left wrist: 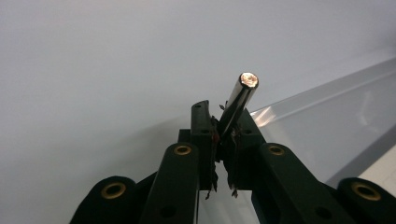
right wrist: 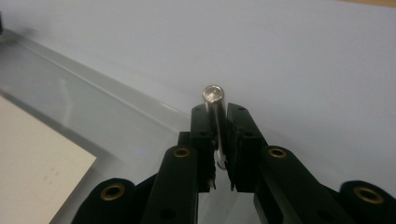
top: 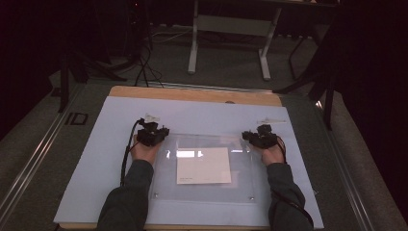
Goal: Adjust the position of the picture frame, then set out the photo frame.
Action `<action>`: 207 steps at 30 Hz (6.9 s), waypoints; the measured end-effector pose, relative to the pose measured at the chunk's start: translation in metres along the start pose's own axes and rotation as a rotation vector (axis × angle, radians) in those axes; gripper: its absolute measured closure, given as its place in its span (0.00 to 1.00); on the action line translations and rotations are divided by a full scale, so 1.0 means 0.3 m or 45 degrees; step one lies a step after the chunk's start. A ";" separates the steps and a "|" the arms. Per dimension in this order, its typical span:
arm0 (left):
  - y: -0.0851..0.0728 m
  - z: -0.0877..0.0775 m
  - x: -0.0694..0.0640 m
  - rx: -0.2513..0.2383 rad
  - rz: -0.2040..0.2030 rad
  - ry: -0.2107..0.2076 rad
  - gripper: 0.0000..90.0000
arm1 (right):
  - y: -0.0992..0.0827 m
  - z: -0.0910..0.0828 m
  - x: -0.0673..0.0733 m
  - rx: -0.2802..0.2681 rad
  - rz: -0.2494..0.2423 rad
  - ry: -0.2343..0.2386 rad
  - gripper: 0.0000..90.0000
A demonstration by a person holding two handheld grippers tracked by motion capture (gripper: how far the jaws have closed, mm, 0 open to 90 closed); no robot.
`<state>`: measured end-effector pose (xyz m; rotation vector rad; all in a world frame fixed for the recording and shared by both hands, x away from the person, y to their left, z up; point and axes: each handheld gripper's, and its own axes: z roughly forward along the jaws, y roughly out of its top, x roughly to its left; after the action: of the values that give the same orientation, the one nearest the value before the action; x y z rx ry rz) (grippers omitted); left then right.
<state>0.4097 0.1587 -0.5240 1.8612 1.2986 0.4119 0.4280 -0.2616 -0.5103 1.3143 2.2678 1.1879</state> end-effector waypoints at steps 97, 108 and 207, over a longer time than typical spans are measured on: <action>-0.032 -0.068 0.064 -0.167 0.051 -0.036 0.92 | -0.024 0.037 0.027 -0.190 -0.071 0.008 0.92; -0.036 -0.069 0.071 -0.176 0.059 -0.057 0.91 | -0.023 0.038 0.027 -0.185 -0.072 0.005 0.93; 0.057 0.059 0.158 -0.054 -0.305 -0.159 0.95 | -0.040 -0.084 0.014 -0.097 -0.104 -0.005 0.82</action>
<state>0.4517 0.1910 -0.5302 1.6443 1.3957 0.1919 0.4038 -0.2744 -0.5029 1.1836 2.2276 1.2301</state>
